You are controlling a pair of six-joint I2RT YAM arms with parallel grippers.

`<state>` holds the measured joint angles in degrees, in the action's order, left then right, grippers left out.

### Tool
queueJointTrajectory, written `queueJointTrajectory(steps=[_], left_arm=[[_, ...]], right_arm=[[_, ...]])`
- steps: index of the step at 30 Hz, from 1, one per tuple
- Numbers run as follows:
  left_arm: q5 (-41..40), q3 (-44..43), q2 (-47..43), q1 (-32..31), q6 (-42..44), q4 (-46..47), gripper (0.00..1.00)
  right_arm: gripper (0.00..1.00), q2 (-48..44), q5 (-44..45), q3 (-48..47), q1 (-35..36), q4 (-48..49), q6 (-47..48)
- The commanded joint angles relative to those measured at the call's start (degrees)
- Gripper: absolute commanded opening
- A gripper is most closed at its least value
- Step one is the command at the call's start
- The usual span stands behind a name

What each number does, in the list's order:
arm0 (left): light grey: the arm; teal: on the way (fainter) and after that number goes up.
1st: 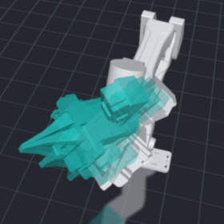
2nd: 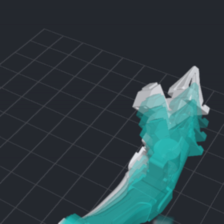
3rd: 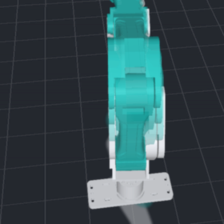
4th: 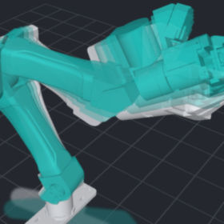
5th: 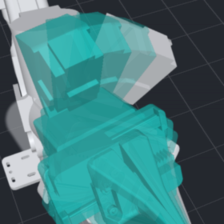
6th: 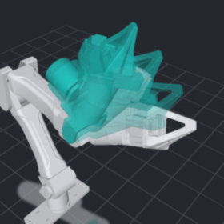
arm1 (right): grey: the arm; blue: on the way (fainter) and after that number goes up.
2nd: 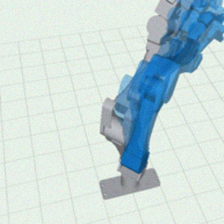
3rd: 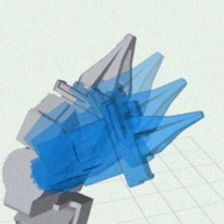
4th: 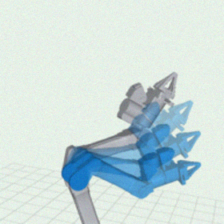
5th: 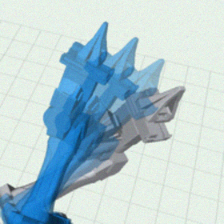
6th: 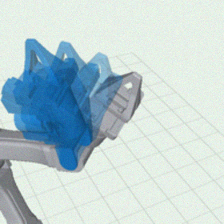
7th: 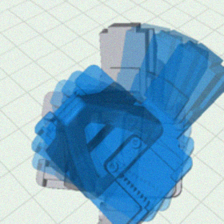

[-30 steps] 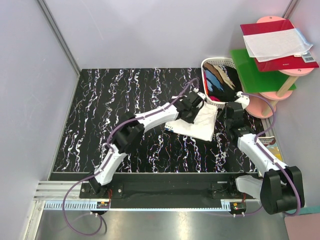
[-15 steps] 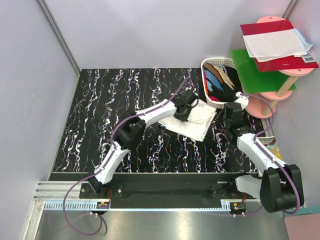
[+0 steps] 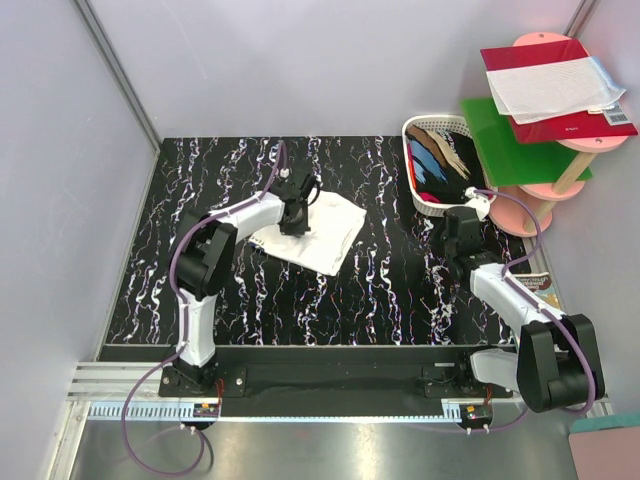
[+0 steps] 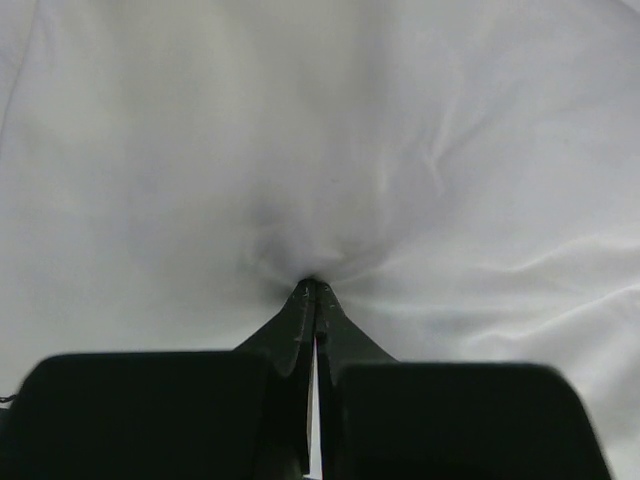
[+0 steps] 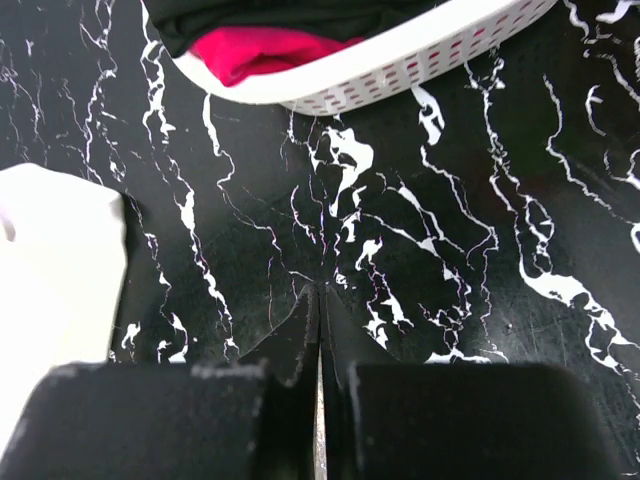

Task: Fold and stack the t-shirts
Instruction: Neatly place the folded tshirt to the corner

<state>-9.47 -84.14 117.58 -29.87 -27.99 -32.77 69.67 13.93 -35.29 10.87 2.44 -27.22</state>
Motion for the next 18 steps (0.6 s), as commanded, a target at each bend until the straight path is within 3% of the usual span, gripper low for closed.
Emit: queueJointTrajectory(steps=[1,4,10,14,18], left_arm=[[-4.76,8.02,5.03,0.69,-2.15,-8.18,0.00],[-5.90,10.92,3.28,0.95,-4.00,-6.70,0.00],[-11.78,16.46,-11.65,-1.59,-5.85,-1.33,0.00],[-14.52,12.00,-19.57,-8.43,-3.93,-0.36,0.00],[-11.28,3.21,-15.38,-13.19,-0.67,-0.27,0.00]], right_arm=[[0.00,0.73,-1.54,-0.04,0.64,3.10,-0.81],[0.00,0.47,-1.37,0.13,0.64,3.01,-0.73],[0.00,-0.32,-2.07,1.18,0.55,4.50,-0.55],[0.00,0.81,-2.86,1.10,0.73,4.94,-0.73],[0.00,2.14,-3.56,1.01,0.99,5.38,-0.99]])
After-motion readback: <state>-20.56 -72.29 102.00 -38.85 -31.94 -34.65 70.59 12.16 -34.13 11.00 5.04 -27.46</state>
